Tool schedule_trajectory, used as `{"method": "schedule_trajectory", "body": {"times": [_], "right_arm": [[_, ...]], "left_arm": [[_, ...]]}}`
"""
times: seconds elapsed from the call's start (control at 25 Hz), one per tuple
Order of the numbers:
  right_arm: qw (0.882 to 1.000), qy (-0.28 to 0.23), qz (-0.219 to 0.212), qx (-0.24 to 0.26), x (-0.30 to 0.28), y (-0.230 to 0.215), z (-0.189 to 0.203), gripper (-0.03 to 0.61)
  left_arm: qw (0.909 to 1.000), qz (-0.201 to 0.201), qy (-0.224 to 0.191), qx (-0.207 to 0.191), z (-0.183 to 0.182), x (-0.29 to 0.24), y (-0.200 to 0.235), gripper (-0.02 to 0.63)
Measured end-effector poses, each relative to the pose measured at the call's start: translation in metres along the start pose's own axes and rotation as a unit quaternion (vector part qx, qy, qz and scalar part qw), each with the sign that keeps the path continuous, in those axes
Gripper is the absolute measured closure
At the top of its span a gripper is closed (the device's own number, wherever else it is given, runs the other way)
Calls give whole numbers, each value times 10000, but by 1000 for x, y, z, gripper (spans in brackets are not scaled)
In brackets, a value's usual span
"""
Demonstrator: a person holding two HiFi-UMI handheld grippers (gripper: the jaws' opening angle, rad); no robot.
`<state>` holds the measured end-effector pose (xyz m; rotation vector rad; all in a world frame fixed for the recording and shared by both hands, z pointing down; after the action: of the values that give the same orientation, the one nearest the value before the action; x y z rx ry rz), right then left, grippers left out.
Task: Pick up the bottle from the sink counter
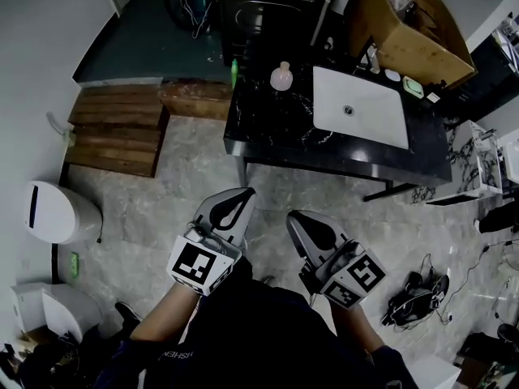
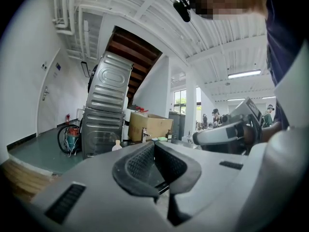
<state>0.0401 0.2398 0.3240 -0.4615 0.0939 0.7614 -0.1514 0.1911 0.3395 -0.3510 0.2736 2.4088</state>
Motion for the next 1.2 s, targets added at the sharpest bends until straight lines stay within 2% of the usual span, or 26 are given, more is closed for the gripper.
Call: {"method": "schedule_trajectory", "body": {"times": [0.6, 0.84, 1.2], "right_arm": [[9987, -166, 476, -52, -65, -15, -39, 555], [9981, -190, 584, -64, -73, -17, -45, 557], [9982, -346, 456, -156, -84, -35, -53, 555]], "left_arm": [[9990, 410, -15, -154, -27, -28, 83, 606], [9985, 505, -47, -187, -31, -36, 95, 606], [9988, 455, -46, -186, -30, -51, 103, 606]]}}
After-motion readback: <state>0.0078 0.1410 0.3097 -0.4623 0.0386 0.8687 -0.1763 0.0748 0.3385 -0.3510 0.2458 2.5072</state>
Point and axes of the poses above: the fingertips, and each gripper's own axes: x backward along the fingers, y to its left, z out of its underside, the point moved 9 cm from there along x, backward along the fingers, and after that the axes turned 11 degrees about y, right-handed, at the moved point
